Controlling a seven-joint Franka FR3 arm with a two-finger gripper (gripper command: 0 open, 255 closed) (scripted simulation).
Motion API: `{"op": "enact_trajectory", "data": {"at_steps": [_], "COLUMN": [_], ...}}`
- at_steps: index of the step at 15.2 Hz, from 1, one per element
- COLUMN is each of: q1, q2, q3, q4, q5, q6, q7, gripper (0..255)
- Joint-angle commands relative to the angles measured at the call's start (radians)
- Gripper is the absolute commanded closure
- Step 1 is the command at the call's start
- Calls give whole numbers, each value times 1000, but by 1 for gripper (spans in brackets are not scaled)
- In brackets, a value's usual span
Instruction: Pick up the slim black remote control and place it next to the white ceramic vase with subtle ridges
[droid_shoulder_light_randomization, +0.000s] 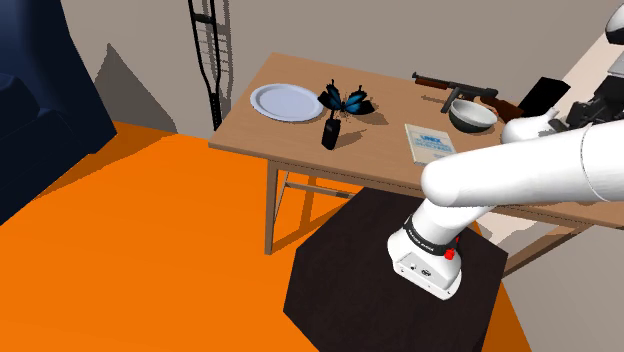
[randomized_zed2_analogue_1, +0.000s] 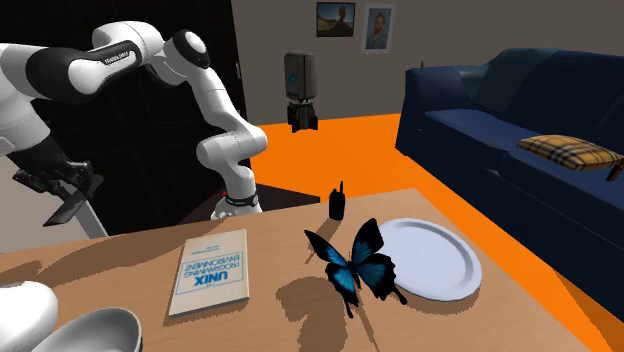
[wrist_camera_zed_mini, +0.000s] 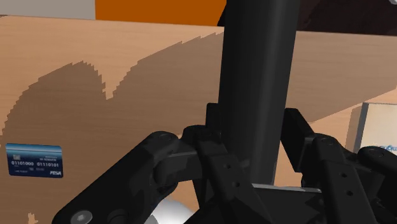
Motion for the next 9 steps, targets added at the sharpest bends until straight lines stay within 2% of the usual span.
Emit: {"op": "enact_trajectory", "data": {"at_steps": [1,9], "q1": [-2,5], "q2": [-5,-10], "q3": [-11,-70], "q4": [-24,-109], "q5": [-9,-42], "q6": [23,116], "q7": [5,26], "gripper": [255,255]}}
